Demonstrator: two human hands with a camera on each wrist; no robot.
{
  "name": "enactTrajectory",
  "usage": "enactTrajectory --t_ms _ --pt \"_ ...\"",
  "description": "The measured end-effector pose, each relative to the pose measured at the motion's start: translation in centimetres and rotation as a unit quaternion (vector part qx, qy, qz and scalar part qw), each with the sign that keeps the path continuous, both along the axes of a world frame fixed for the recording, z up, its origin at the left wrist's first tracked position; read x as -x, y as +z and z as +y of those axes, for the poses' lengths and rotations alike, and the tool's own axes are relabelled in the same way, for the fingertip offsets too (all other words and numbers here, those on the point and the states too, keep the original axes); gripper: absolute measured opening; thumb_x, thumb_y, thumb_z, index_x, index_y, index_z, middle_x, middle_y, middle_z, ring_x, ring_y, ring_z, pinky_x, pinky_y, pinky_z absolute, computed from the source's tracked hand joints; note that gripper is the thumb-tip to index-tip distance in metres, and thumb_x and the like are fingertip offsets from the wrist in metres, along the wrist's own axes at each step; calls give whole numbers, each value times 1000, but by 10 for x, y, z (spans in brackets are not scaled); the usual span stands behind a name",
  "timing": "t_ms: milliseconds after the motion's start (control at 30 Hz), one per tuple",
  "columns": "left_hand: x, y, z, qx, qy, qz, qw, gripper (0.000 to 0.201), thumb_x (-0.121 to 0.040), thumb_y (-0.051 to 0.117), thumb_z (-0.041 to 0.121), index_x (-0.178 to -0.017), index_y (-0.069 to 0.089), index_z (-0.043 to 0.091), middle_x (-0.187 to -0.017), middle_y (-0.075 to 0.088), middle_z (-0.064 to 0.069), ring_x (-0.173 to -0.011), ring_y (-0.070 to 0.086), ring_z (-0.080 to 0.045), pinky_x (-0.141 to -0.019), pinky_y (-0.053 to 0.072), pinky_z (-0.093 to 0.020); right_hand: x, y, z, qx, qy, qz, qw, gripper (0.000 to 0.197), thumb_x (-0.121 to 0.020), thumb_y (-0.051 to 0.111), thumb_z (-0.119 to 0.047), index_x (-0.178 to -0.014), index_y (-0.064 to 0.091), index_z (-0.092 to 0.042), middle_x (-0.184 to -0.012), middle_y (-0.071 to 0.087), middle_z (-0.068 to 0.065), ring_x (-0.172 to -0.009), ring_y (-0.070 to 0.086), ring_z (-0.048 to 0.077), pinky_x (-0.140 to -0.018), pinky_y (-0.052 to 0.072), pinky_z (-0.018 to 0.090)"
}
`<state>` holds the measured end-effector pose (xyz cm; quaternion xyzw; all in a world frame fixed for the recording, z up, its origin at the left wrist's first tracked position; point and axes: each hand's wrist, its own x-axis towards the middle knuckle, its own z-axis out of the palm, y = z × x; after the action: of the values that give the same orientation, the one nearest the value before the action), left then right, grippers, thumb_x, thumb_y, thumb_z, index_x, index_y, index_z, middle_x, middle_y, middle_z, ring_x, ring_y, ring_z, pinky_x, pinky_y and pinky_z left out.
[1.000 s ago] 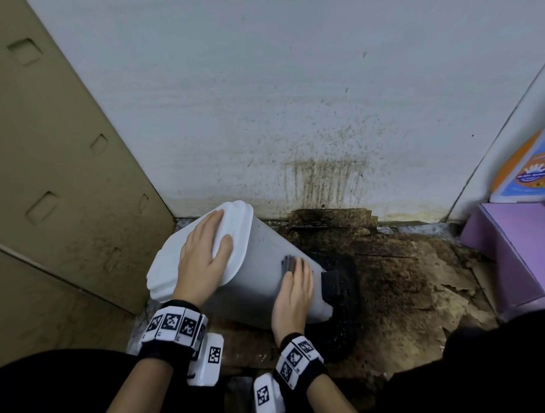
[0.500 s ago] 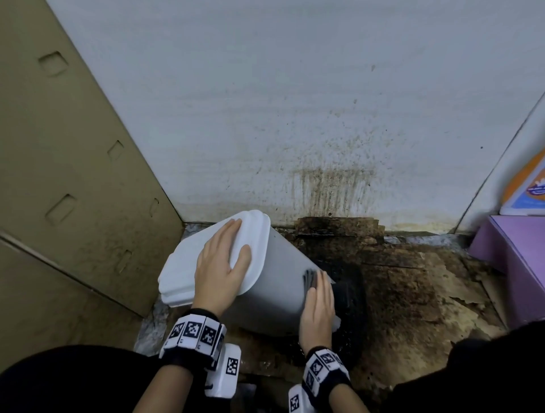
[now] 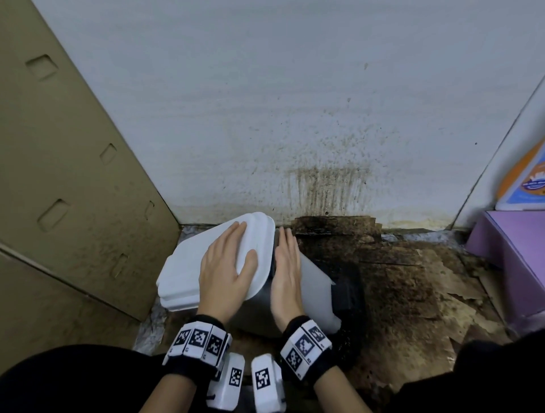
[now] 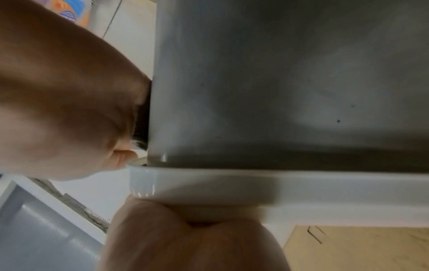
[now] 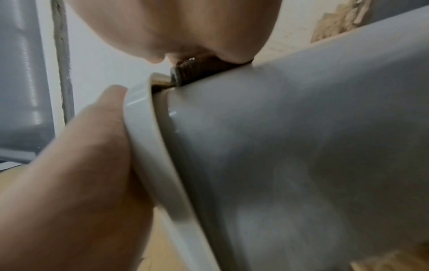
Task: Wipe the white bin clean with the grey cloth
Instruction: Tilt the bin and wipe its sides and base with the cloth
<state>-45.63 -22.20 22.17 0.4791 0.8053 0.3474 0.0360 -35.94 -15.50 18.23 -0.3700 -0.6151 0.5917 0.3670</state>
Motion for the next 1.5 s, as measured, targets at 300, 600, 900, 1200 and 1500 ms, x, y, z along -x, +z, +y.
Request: enactTrajectory --t_ms 300,600,900,1200,1500 --pt "5 0 -6 -20 10 -17 1000 62 -92 35 56 -150 40 33 -155 39 16 -140 35 -9 -111 27 -31 -37 -74 46 -55 25 -124 990 45 -108 21 -35 -153 18 -38 -164 9 -16 -150 3 -2 -125 6 35" --pt "-12 -2 0 -3 -9 11 1000 61 -93 36 56 -151 38 34 -156 36 15 -140 32 -9 -112 24 -31 -53 -84 61 66 -29 -169 983 47 -107 24 -29 -154 27 -27 -164 20 -7 -150 11 7 -124 6 32" --pt "-6 -1 -2 -2 -12 14 1000 62 -94 35 55 -151 39 31 -157 37 13 -140 32 -10 -112 24 -29 -10 7 40 5 49 -43 998 45 -108 25 -31 -152 30 -33 -147 25 -27 -145 14 -3 -120 11 26" --pt "5 -1 -7 -10 -3 -14 1000 62 -92 35 57 -150 39 36 -156 37 17 -141 32 -8 -112 24 -30 -32 -41 65 -37 56 -164 984 45 -108 23 -34 -150 36 -28 -155 35 -13 -142 25 2 -119 13 22" --pt "-1 0 -6 2 -17 -4 1000 61 -93 34 57 -150 37 38 -157 34 19 -141 30 -6 -113 25 -31 -45 -72 76 75 -16 -176 981 44 -105 30 -33 -145 46 -24 -153 43 -5 -144 31 14 -122 18 41"
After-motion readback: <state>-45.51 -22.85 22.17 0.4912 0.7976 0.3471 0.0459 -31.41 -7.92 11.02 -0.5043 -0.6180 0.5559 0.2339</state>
